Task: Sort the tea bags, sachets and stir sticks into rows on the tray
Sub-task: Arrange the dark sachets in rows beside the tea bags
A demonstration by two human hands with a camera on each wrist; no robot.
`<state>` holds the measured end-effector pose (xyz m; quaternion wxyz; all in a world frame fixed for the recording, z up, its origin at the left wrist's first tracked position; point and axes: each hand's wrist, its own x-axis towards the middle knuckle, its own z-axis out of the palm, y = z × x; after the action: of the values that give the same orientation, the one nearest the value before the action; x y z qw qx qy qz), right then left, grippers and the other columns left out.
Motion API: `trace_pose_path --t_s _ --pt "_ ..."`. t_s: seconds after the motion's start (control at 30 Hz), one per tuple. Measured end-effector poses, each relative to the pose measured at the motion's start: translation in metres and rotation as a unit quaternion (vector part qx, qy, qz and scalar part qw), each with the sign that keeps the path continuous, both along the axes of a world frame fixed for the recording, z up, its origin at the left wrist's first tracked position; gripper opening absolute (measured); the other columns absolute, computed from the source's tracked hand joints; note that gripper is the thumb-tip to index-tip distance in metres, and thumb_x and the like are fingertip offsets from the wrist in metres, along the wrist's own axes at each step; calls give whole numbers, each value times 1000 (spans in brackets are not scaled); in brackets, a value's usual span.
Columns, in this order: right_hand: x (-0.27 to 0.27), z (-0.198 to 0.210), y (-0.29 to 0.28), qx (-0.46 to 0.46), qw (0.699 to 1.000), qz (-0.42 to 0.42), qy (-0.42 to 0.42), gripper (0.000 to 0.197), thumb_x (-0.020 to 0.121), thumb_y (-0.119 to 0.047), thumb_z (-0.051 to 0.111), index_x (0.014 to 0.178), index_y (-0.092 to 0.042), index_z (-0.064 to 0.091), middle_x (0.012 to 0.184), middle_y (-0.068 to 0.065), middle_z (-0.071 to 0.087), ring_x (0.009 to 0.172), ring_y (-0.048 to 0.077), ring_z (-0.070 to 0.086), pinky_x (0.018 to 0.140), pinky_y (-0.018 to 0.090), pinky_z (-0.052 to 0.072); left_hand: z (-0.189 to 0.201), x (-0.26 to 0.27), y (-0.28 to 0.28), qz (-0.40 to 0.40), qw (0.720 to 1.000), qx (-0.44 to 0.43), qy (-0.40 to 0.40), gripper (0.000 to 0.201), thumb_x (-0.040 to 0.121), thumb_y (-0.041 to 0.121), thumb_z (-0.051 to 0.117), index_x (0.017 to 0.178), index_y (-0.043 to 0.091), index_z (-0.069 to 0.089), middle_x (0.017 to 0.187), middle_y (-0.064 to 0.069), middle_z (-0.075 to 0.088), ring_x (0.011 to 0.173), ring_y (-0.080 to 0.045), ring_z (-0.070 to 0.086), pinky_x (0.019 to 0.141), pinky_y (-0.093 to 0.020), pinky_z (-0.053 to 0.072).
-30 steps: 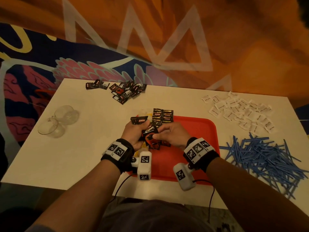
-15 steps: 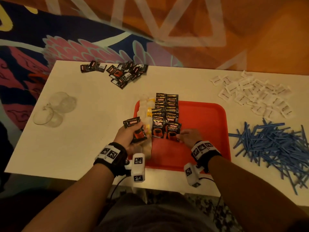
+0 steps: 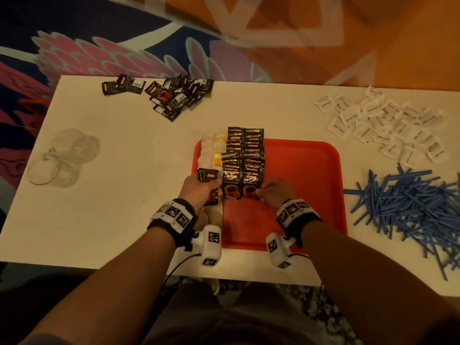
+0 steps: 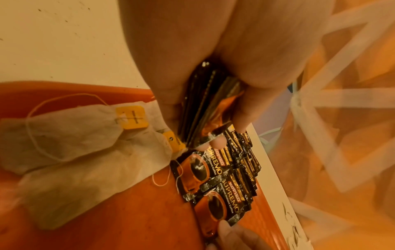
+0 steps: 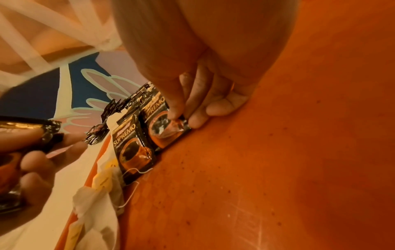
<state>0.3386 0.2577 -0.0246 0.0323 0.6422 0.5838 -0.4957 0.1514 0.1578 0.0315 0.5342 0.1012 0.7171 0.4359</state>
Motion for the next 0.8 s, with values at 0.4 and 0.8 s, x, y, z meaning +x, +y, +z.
trace_pose_path --t_s 0.4,0.8 --pt "-4 5 9 51 996 -71 21 56 88 -32 67 139 -20 46 133 0 55 124 23 51 101 39 44 -9 -1 19 -71 995 31 63 28 92 3 64 93 31 66 95 -1 71 87 -26 68 83 -40 56" --pt "-16 -90 32 33 998 16 55 31 72 -38 52 101 -46 54 104 -4 61 92 23 62 77 46 57 -11 -2 44 -127 990 42 42 30 85 14 68 114 22 66 105 -9 74 80 -24 69 88 -57 56"
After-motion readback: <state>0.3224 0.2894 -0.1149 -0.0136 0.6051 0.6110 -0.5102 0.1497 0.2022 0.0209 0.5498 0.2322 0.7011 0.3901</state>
